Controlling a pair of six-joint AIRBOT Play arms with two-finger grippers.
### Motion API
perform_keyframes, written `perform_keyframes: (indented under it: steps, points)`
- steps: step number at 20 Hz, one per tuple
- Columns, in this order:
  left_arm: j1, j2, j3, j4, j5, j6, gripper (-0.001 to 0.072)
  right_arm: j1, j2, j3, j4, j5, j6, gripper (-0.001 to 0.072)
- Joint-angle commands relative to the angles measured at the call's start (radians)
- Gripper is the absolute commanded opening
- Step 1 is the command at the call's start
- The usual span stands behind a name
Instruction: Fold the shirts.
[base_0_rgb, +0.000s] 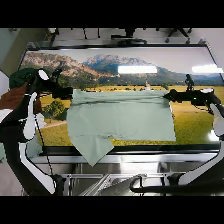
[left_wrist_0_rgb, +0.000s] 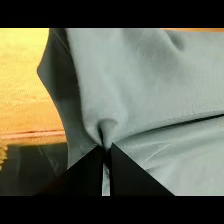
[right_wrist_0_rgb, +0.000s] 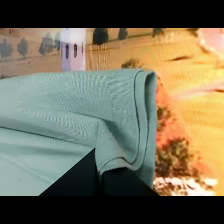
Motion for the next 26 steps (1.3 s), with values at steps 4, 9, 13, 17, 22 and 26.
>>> perform_keyframes:
  steps: [4,9,13,17,22,26]
  points:
    - [-0.024,0.002,0.002,0.006,-0.027,-0.034,0.0512,0.012,0.051,0.001,-0.026,-0.003,-0.002,0.019]
    - [0.023,0.103,0.0,0.008,-0.214,-0.08,0.0511,-0.035,0.235,0.003,-0.374,0.039,0.168,0.0397]
    - [0.064,0.318,-0.245,0.006,-0.303,-0.127,0.0511,-0.119,0.36,-0.066,-0.486,0.238,0.313,0.0397]
    - [0.016,0.628,-0.782,0.0,-0.229,-0.124,0.0512,-0.147,0.416,-0.299,-0.494,0.339,0.323,0.0397]
    - [-0.041,0.886,-1.275,-0.177,-0.01,-0.123,0.0512,-0.146,0.405,-0.405,-0.491,0.335,0.315,0.0397]
    - [-0.095,0.977,-1.47,-0.341,0.254,-0.123,0.0511,-0.145,0.378,-0.405,-0.484,0.304,0.316,0.0397]
